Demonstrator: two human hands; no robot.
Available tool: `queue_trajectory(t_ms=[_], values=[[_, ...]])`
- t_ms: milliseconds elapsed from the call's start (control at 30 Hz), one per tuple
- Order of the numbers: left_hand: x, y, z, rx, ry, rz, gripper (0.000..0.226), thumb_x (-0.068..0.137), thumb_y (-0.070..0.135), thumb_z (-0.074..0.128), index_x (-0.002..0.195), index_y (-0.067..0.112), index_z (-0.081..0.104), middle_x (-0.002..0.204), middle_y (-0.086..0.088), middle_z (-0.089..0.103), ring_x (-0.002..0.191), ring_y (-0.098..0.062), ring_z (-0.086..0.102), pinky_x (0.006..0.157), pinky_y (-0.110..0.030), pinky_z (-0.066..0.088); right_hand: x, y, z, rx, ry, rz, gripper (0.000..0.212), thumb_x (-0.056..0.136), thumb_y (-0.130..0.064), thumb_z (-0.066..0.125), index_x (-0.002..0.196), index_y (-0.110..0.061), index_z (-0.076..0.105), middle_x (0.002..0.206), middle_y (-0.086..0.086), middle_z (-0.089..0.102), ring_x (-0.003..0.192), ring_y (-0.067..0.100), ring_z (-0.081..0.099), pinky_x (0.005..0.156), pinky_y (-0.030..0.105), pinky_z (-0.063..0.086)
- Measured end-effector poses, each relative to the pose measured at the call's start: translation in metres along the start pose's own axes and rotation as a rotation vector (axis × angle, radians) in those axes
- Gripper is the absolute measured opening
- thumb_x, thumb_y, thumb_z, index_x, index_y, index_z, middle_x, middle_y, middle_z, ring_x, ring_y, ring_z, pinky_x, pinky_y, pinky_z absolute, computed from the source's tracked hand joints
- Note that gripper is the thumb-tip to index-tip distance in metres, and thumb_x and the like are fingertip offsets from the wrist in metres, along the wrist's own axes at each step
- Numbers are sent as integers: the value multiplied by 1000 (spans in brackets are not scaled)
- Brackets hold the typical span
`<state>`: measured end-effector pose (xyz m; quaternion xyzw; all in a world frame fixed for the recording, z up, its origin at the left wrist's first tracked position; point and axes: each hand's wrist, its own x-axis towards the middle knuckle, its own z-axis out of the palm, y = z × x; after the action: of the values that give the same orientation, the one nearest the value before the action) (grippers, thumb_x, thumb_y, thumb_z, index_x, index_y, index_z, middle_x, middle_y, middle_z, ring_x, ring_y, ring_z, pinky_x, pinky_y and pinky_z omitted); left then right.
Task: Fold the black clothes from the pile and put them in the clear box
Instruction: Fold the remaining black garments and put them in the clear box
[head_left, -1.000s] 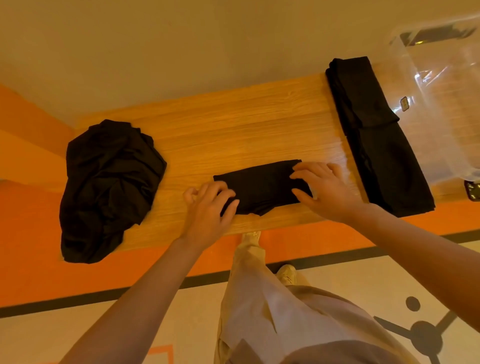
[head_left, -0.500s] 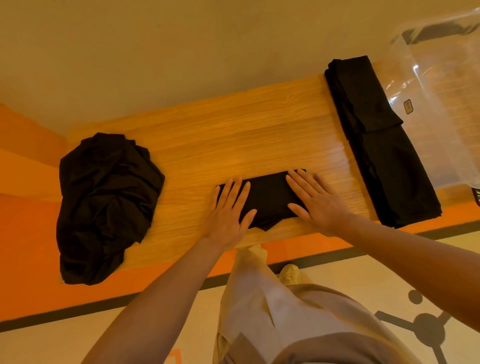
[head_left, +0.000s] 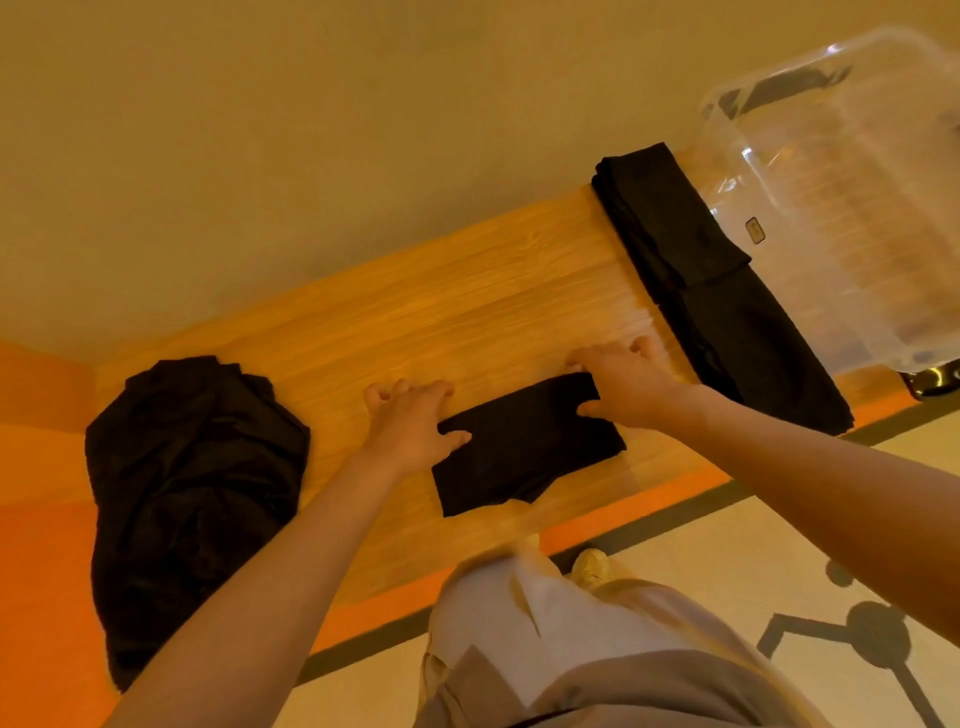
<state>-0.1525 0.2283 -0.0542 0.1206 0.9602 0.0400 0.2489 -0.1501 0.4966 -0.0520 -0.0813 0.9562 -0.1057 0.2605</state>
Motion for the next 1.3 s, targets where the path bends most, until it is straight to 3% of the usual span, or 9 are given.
queue_trajectory(t_ms=[267, 333, 433, 633, 767, 900, 1033, 1167, 1300], values=[[9, 0, -6, -11, -98, 97, 25, 79, 52, 68, 84, 33, 52, 100, 10, 45, 103, -13, 35, 75, -34, 18, -13, 9, 16, 280, 3, 48, 23, 85, -29, 67, 101, -18, 56, 104, -1, 45, 96, 18, 43, 96, 42, 31], [9, 3, -3, -36, -64, 123, 20, 83, 47, 66, 86, 33, 52, 99, 11, 47, 104, -13, 37, 72, -32, 15, -23, 12, 19, 425, 37, 50, 19, 85, -24, 67, 97, -15, 55, 98, 1, 52, 89, 21, 50, 82, 36, 43], [9, 11, 0, -124, 25, 101, 15, 90, 43, 58, 93, 30, 51, 96, 9, 54, 101, -15, 46, 71, -32, 14, -43, 16, 24, 629, 127, 90, 13, 89, -17, 63, 92, -13, 51, 86, -2, 50, 76, 17, 49, 63, 25, 40], [22, 39, 9, -330, 108, 75, 30, 87, 44, 63, 108, 29, 47, 97, 11, 53, 99, -9, 48, 76, -30, 14, -83, 29, 39, 803, 348, 166, 11, 93, -11, 57, 95, -13, 47, 85, -3, 50, 75, 14, 50, 62, 23, 39], [29, 57, 13, -167, 52, 183, 31, 85, 53, 60, 107, 30, 56, 103, 10, 50, 108, -11, 40, 82, -33, 19, -105, 40, 53, 825, 471, 247, 13, 94, -14, 57, 98, -16, 46, 90, 3, 55, 82, 25, 59, 73, 44, 49], [31, 75, 19, -1, 112, 346, 25, 92, 47, 50, 102, 24, 55, 109, 6, 47, 109, -14, 39, 80, -31, 15, -122, 41, 63, 855, 596, 277, 15, 93, -12, 58, 98, -22, 47, 89, -4, 57, 82, 20, 60, 75, 47, 52], [33, 93, 16, -120, 190, 406, 17, 97, 37, 47, 101, 21, 52, 92, 9, 53, 94, -12, 42, 82, -28, 19, -134, 38, 71, 901, 693, 341, 12, 94, -12, 57, 100, -18, 49, 87, -1, 57, 79, 24, 59, 69, 48, 50], [36, 106, 8, -364, 194, 490, 15, 96, 31, 52, 103, 18, 52, 65, 16, 43, 70, -9, 42, 58, -21, 33, -143, 39, 77, 949, 804, 423, 13, 94, -11, 57, 100, -19, 49, 90, -1, 58, 83, 13, 59, 68, 32, 50], [44, 125, -4, -474, 255, 588, 16, 95, 23, 56, 107, 12, 55, 64, 15, 46, 53, -3, 50, 46, -14, 34, -153, 36, 77, 1088, 934, 505, 27, 93, -7, 58, 94, -32, 48, 89, -5, 57, 81, 4, 55, 64, 13, 43]])
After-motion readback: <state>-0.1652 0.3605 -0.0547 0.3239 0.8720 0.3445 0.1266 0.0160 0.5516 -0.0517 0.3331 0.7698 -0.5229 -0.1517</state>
